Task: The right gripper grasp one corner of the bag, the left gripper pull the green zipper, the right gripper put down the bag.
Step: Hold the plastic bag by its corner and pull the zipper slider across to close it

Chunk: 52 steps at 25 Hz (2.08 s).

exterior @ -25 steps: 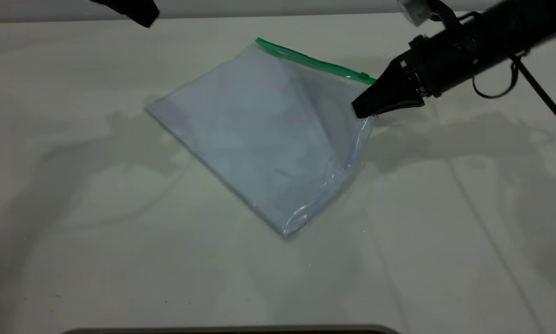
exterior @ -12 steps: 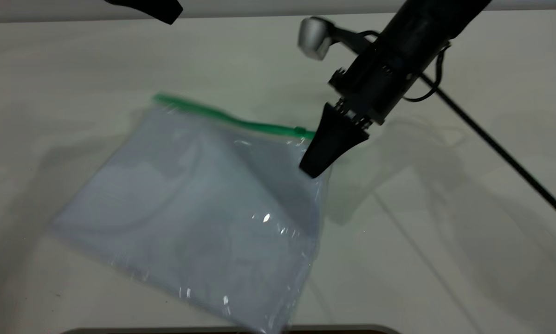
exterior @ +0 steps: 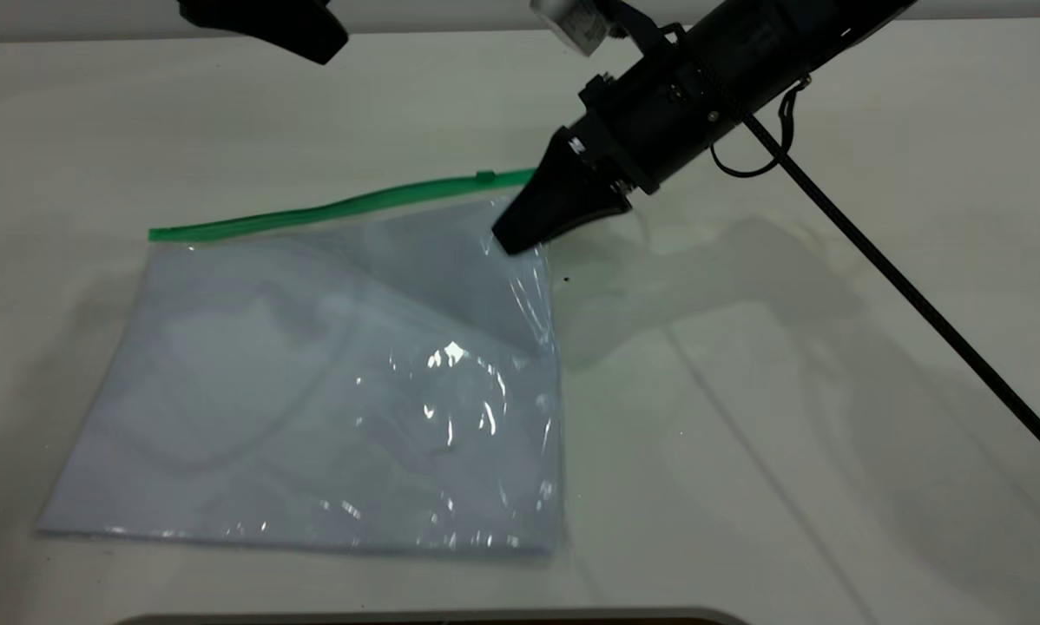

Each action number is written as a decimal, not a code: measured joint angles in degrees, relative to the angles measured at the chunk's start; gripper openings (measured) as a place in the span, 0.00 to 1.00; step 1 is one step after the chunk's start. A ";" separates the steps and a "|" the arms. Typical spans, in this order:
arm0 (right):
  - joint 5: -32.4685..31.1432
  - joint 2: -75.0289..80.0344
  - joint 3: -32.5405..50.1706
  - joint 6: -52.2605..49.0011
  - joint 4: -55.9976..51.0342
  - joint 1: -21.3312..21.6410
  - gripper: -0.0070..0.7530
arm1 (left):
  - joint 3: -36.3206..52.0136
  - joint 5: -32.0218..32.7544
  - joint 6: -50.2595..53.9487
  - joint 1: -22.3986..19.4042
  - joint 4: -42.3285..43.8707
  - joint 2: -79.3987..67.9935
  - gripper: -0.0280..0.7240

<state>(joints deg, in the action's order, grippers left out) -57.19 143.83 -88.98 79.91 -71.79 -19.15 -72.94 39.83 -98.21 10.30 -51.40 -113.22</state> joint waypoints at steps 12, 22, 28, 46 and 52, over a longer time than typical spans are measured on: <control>9.70 0.00 0.00 7.90 -5.00 0.00 0.05 | -0.05 1.64 -9.33 0.00 -6.41 -6.16 0.78; 5.75 -1.90 0.05 16.38 -4.41 0.00 0.05 | -0.05 2.96 -16.83 1.07 -11.15 -8.76 0.78; 2.85 -5.01 0.05 16.78 -2.70 0.00 0.05 | -0.05 0.81 -19.96 2.66 -15.27 -9.71 0.78; 0.99 -5.52 0.05 16.78 0.23 -1.33 0.05 | -0.22 2.33 -22.95 2.78 -24.33 -12.73 0.78; 0.99 -5.52 0.05 16.78 0.25 -1.33 0.05 | -0.43 3.99 -22.90 2.78 -24.71 -13.10 0.68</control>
<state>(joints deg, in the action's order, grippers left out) -56.20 138.31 -88.93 96.69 -71.54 -20.47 -73.36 43.82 -121.11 13.08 -76.11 -126.32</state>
